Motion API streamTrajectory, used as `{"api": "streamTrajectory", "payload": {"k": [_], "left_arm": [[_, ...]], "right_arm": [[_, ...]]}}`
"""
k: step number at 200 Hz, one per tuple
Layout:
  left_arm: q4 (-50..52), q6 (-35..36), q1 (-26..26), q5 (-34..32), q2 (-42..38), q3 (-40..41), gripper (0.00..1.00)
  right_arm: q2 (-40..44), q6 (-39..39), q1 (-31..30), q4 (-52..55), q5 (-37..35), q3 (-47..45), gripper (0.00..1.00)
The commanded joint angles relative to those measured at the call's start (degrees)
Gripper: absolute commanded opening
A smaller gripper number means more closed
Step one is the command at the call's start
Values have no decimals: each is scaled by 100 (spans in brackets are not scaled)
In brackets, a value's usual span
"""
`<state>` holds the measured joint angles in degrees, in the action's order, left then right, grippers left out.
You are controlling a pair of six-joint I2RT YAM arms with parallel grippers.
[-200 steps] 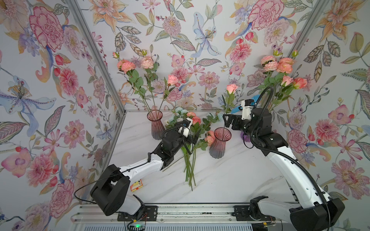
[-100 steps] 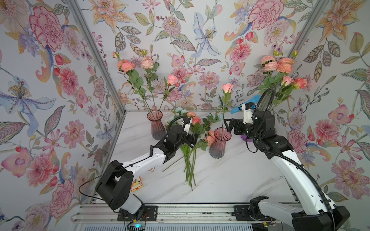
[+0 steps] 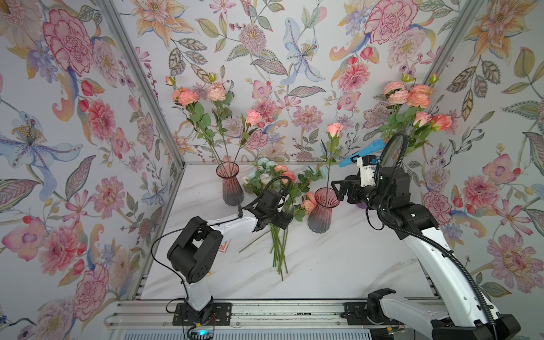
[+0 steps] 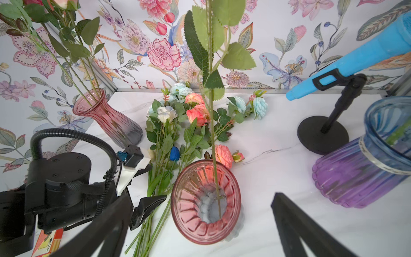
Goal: Place the pink flowers into the vase
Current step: Pick up the flower at the center of the board.
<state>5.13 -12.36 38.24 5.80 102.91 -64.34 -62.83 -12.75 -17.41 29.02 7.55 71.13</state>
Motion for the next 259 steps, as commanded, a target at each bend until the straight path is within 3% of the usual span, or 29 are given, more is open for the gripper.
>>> {"api": "streamTrajectory", "payload": {"k": [1, 29, 163, 259], "left_arm": [[409, 451, -53, -175, 76, -282, 96], [713, 775, -44, -382, 276, -404, 86], [661, 702, 69, 106, 492, -270, 62], [535, 621, 168, 254, 612, -62, 53]], "right_arm": [[120, 106, 75, 73, 100, -80, 99], [191, 124, 187, 76, 138, -122, 99], [-24, -14, 405, 33, 446, -128, 99], [-194, -34, 374, 158, 996, -76, 99]]}}
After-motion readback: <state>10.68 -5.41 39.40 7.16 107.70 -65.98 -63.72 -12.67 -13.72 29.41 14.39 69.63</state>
